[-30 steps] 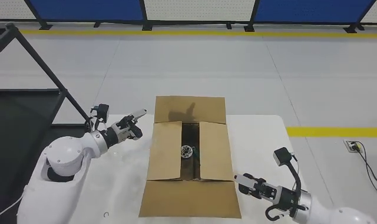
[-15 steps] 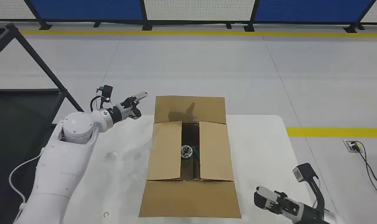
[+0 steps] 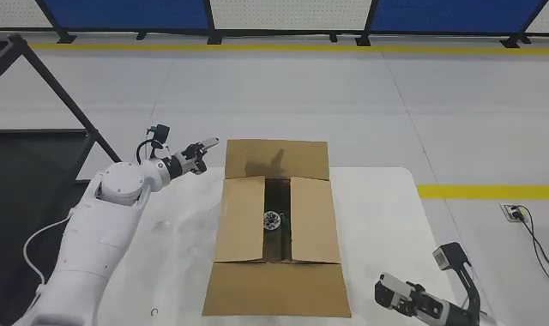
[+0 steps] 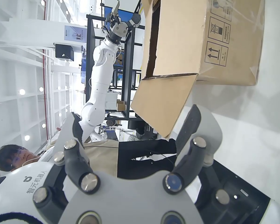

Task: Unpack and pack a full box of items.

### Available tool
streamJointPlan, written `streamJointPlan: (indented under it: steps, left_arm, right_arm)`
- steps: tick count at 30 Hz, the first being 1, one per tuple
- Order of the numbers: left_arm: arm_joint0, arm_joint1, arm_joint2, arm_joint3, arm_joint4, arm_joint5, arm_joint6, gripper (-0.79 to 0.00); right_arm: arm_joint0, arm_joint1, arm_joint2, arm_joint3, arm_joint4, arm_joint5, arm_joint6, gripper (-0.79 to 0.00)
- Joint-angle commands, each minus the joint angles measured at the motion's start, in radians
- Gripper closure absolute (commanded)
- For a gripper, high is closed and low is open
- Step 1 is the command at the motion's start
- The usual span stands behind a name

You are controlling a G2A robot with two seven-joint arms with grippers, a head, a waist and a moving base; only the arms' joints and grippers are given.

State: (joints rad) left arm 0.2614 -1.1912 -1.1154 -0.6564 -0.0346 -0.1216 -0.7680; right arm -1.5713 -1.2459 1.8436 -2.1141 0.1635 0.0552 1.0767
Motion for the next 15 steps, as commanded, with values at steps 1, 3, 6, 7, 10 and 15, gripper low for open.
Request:
streamJointPlan:
  steps: [1, 3, 6, 7, 10, 15]
  left_arm:
    - [0.021, -0.001, 0.005, -0.017, 0.002, -0.024, 0.006, -0.785]
    - [0.03, -0.002, -0.001, -0.024, -0.013, -0.048, 0.027, -0.785]
    - [0.033, -0.011, 0.027, -0.041, 0.029, -0.071, 0.078, -0.785]
    - [0.031, -0.015, 0.037, -0.037, 0.045, -0.079, 0.097, -0.785]
    - [0.014, -0.028, 0.073, -0.005, 0.101, -0.093, 0.158, -0.785]
    - [-0.017, -0.063, 0.135, 0.061, 0.134, -0.162, 0.186, -0.785]
  right_arm:
    - [0.0, 0.0, -0.001, 0.0, 0.0, -0.001, -0.004, -0.785]
    - [-0.003, 0.003, -0.015, 0.005, -0.017, 0.003, -0.016, -0.785]
    - [-0.005, 0.007, -0.019, 0.015, -0.013, 0.018, -0.024, -0.785]
    - [-0.011, 0.009, -0.015, 0.017, -0.008, 0.017, -0.017, -0.785]
    - [-0.033, 0.015, 0.003, 0.019, 0.013, 0.014, 0.013, -0.785]
    - [-0.069, 0.023, 0.03, 0.015, 0.035, -0.001, 0.029, -0.785]
